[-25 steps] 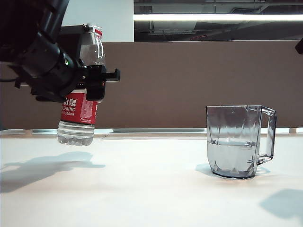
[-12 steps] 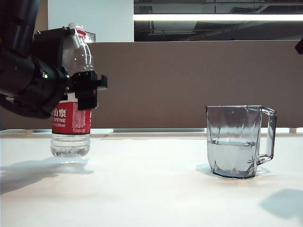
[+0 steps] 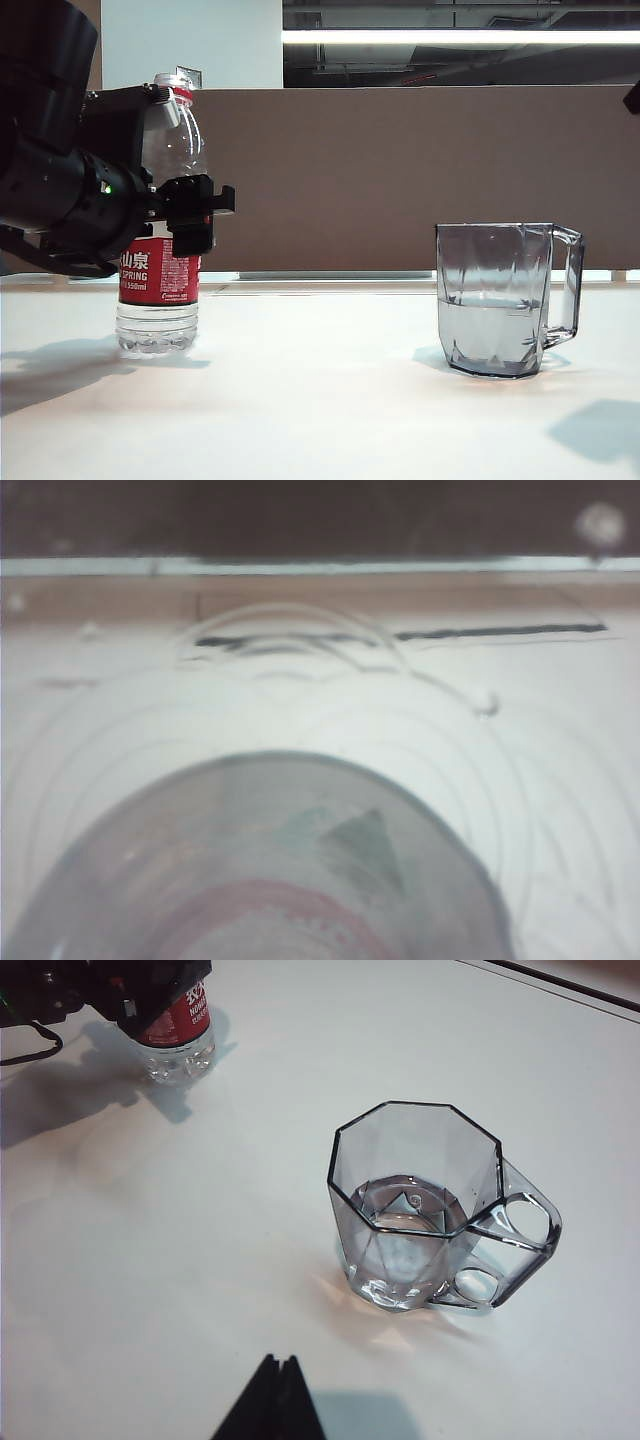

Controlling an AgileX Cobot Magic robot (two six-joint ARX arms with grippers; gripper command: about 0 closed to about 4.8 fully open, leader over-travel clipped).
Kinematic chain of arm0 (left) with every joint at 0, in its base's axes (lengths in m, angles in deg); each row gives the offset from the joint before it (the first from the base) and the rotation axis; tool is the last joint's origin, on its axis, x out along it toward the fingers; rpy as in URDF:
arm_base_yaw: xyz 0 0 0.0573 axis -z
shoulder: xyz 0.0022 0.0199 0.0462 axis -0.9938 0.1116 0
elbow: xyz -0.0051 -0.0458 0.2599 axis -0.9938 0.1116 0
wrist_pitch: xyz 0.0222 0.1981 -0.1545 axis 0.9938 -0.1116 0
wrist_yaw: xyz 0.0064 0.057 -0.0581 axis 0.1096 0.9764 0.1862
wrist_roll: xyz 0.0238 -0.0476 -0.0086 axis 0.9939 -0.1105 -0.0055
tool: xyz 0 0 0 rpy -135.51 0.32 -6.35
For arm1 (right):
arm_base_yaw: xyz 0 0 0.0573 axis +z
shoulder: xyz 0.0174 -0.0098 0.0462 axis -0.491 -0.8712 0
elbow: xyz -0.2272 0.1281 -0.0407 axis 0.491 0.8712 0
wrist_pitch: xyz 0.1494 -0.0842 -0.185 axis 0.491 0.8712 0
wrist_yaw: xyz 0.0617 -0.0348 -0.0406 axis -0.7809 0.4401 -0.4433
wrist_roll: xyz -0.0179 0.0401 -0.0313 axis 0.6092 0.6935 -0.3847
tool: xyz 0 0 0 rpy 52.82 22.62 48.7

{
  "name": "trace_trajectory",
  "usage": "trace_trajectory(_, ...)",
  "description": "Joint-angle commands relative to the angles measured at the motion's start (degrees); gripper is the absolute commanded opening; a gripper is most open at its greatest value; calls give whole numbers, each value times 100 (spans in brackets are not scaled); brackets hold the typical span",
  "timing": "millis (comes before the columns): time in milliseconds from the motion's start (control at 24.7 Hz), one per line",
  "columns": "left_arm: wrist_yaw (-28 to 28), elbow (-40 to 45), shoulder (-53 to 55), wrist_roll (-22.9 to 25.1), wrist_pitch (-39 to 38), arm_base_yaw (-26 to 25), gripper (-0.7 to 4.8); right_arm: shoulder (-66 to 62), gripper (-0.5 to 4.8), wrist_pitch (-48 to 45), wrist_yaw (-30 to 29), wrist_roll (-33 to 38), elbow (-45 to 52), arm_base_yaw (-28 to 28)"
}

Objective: Pick up the mineral water bottle with the left hand on the table and pour water into the mug until it's half full.

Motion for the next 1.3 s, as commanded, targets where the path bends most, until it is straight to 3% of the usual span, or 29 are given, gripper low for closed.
trace_trajectory(41, -50, -20, 0, 11, 63, 15, 305, 7, -1, -63, -59, 11, -37, 2)
trace_trajectory(243, -55, -20, -22, 459, 61, 24, 373, 7, -1, -61, -59, 11, -37, 2)
trace_trajectory(405, -214, -22, -92, 597, 17, 44, 378, 7, -2, -61, -59, 11, -37, 2)
trace_trajectory(567, -243, -20, -225, 610, -105, 46, 479, 7, -1, -61, -61, 11, -37, 2)
trace_trajectory(891, -219, -20, -595, 737, -833, 44, 479, 4, -1, -61, -59, 11, -37, 2)
trace_trajectory(1297, -31, -22, -2068, 994, -2815, 44, 479, 7, -1, -63, -61, 11, -37, 2)
